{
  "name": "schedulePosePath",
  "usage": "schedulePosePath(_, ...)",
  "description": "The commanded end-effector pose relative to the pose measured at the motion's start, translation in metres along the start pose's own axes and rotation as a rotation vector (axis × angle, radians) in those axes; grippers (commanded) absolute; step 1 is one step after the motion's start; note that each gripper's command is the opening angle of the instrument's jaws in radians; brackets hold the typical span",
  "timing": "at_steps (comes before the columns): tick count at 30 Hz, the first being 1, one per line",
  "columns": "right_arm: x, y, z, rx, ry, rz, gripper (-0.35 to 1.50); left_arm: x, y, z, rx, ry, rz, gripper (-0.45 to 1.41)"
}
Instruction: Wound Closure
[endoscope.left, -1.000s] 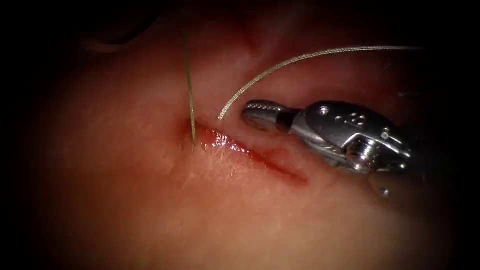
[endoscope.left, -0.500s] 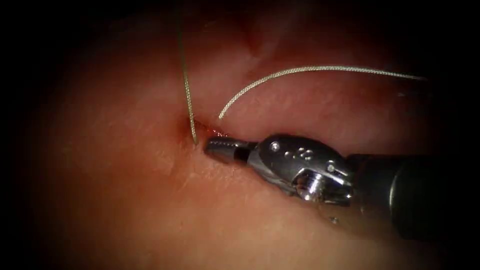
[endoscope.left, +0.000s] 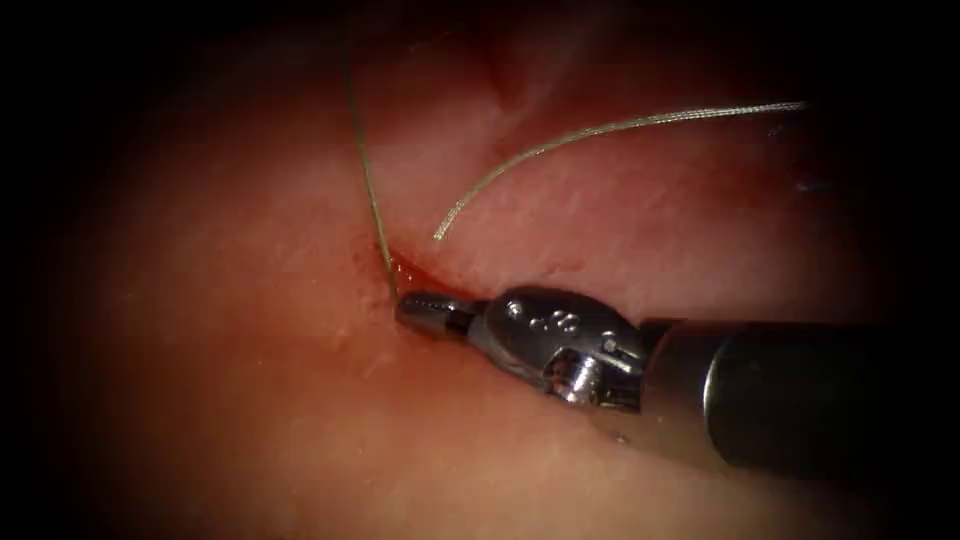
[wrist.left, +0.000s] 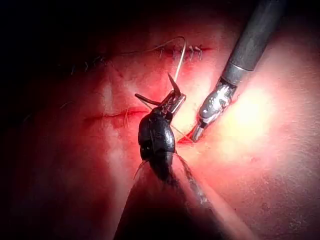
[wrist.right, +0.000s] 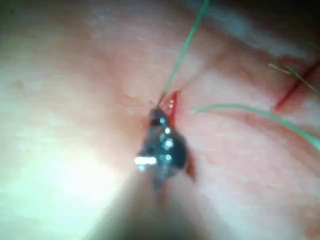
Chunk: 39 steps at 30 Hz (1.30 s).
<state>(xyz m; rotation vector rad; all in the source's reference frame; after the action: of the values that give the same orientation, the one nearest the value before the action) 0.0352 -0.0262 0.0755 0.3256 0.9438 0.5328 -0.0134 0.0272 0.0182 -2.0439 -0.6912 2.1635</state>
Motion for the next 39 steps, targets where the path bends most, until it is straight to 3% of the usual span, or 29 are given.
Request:
schedulePosePath(1, 0.0003, 0.0000, 0.0010, 0.002, 0.005, 0.003, -0.11, -0.0005, -0.0005, 0.0003, -0.002, 0.001, 0.003, -0.45)
schedulePosePath(2, 0.0004, 0.0000, 0.0009, 0.001, 0.011, 0.004, 0.04, -0.0005, -0.0005, 0.0001, -0.002, 0.000, 0.003, -0.45)
schedulePosePath(3, 0.0007, 0.0000, 0.0008, 0.002, 0.017, 0.007, 0.44, -0.0006, -0.0005, -0.0001, -0.001, -0.001, 0.003, -0.45)
schedulePosePath(4, 0.0009, 0.0000, 0.0007, 0.002, 0.023, 0.014, 0.64, -0.0007, -0.0004, -0.0001, -0.001, -0.002, 0.004, -0.45)
schedulePosePath(7, 0.0017, 0.0000, 0.0006, 0.000, 0.032, 0.026, 1.05, -0.0008, -0.0003, 0.0000, 0.002, -0.004, 0.004, -0.45)
schedulePosePath(13, 0.0022, -0.0006, 0.0010, 0.004, 0.032, 0.033, 1.08, -0.0008, -0.0002, 0.0001, 0.004, -0.005, 0.004, -0.45)
schedulePosePath(18, 0.0024, -0.0007, 0.0015, 0.001, 0.032, 0.034, 0.79, -0.0007, -0.0001, 0.0002, 0.004, -0.004, 0.003, -0.45)
schedulePosePath(19, 0.0025, -0.0008, 0.0016, 0.006, 0.032, 0.034, 0.51, -0.0006, 0.0000, 0.0002, 0.002, -0.003, 0.003, -0.45)
schedulePosePath(21, 0.0024, -0.0009, 0.0017, 0.013, 0.033, 0.033, 0.10, -0.0006, 0.0001, 0.0002, -0.001, -0.002, 0.004, -0.45)
schedulePosePath(22, 0.0024, -0.0008, 0.0017, 0.019, 0.033, 0.033, -0.32, -0.0006, 0.0003, 0.0002, -0.001, -0.002, 0.003, -0.45)
schedulePosePath(29, 0.0025, -0.0020, 0.0012, 0.067, 0.002, 0.052, -0.35, -0.0010, 0.0017, -0.0008, -0.015, -0.006, 0.010, -0.45)
schedulePosePath(32, 0.0037, -0.0044, 0.0008, 0.092, -0.004, 0.064, -0.35, -0.0020, 0.0025, -0.0014, -0.010, 0.009, 0.024, -0.45)
schedulePosePath(36, 0.0071, -0.0112, 0.0000, 0.151, -0.010, 0.054, -0.35, -0.0038, 0.0035, -0.0007, 0.018, 0.016, 0.033, -0.45)
schedulePosePath(37, 0.0085, -0.0139, -0.0002, 0.172, -0.004, 0.048, -0.35, -0.0044, 0.0039, -0.0003, 0.025, 0.017, 0.032, -0.45)
schedulePosePath(39, 0.0091, -0.0151, -0.0002, 0.183, -0.001, 0.045, -0.35, -0.0047, 0.0041, 0.0000, 0.029, 0.014, 0.035, -0.45)
